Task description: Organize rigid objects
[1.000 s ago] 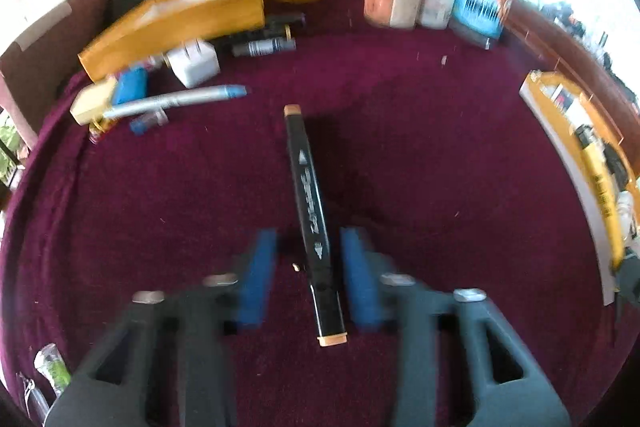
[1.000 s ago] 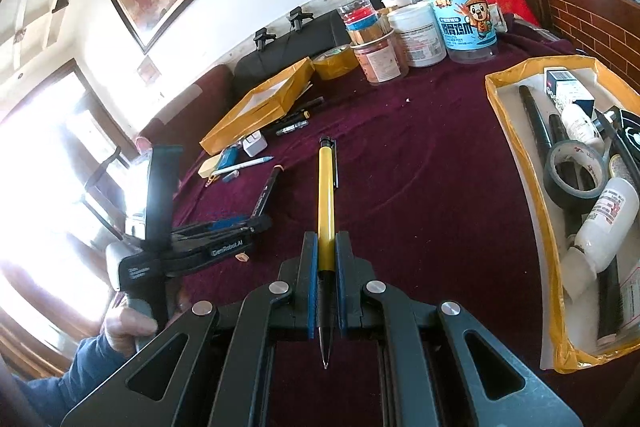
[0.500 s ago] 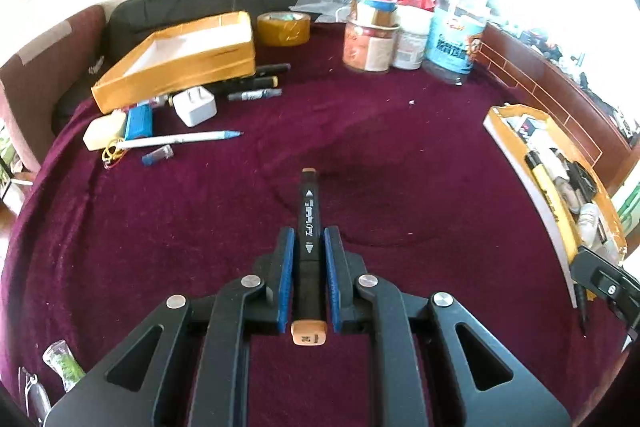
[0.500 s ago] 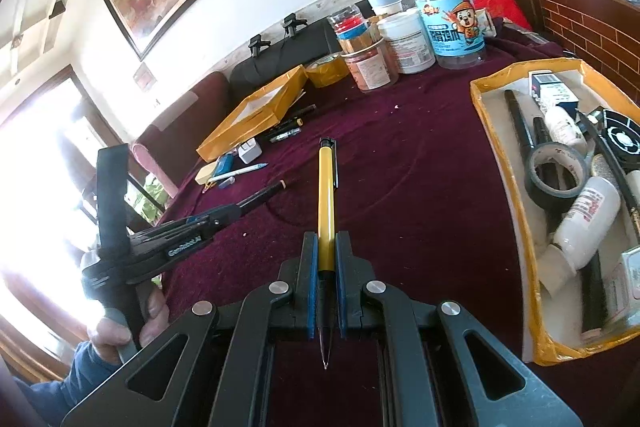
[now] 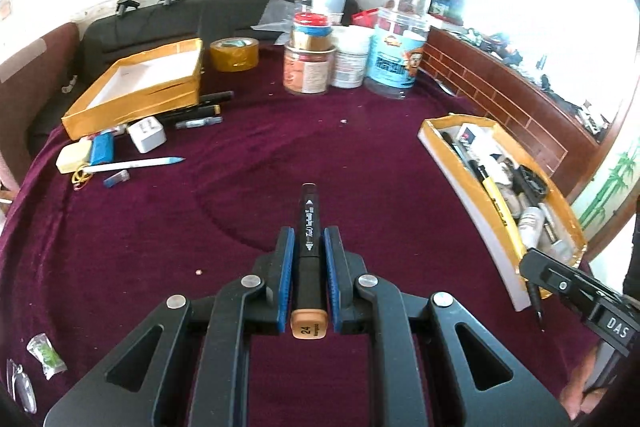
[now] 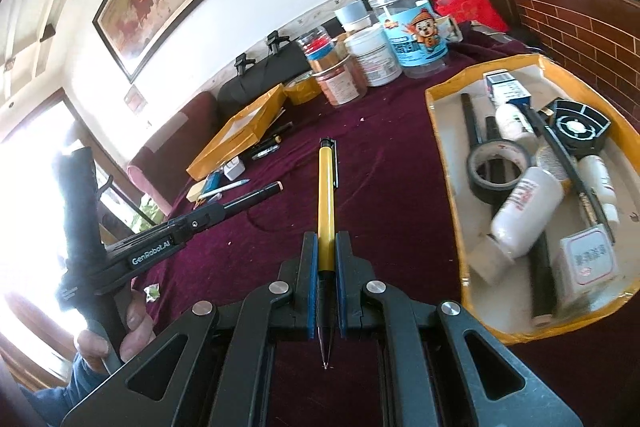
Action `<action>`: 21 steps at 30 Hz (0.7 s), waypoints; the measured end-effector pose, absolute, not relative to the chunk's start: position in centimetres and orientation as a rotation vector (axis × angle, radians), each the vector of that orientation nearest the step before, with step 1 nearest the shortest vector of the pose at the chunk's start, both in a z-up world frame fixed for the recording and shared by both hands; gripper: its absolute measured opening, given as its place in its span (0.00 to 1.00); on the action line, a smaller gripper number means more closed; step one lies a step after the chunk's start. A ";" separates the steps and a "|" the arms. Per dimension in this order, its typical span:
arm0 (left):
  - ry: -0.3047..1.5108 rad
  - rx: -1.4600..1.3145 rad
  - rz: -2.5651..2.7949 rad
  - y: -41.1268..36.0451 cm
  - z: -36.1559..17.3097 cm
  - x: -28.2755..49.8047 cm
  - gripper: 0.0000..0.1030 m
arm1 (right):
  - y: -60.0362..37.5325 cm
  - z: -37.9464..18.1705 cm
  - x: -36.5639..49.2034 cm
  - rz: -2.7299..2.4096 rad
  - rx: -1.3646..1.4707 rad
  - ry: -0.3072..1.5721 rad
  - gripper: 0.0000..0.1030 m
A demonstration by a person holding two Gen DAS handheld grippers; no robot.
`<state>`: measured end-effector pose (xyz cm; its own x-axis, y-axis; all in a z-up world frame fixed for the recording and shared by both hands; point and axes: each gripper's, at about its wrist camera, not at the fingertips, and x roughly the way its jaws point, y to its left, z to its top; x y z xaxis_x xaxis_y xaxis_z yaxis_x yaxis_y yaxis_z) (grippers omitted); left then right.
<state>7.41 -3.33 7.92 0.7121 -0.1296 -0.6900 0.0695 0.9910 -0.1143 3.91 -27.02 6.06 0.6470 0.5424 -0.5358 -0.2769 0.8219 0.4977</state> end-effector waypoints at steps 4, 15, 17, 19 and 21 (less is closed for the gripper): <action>0.761 -0.085 -0.135 -4.3 8.6 7.3 0.12 | -28.3 6.3 3.8 0.461 0.410 0.715 0.07; 0.680 -0.045 -0.241 -10.8 12.2 7.2 0.12 | -34.6 7.1 4.0 0.333 0.489 0.665 0.07; 0.669 -0.039 -0.264 -12.2 12.7 7.3 0.12 | -35.6 7.2 4.0 0.311 0.491 0.657 0.07; 0.663 -0.030 -0.287 -14.0 13.1 7.6 0.12 | -36.5 7.3 4.1 0.277 0.485 0.650 0.07; 0.664 -0.021 -0.310 -15.5 13.1 7.9 0.12 | -37.6 7.3 4.2 0.251 0.489 0.648 0.07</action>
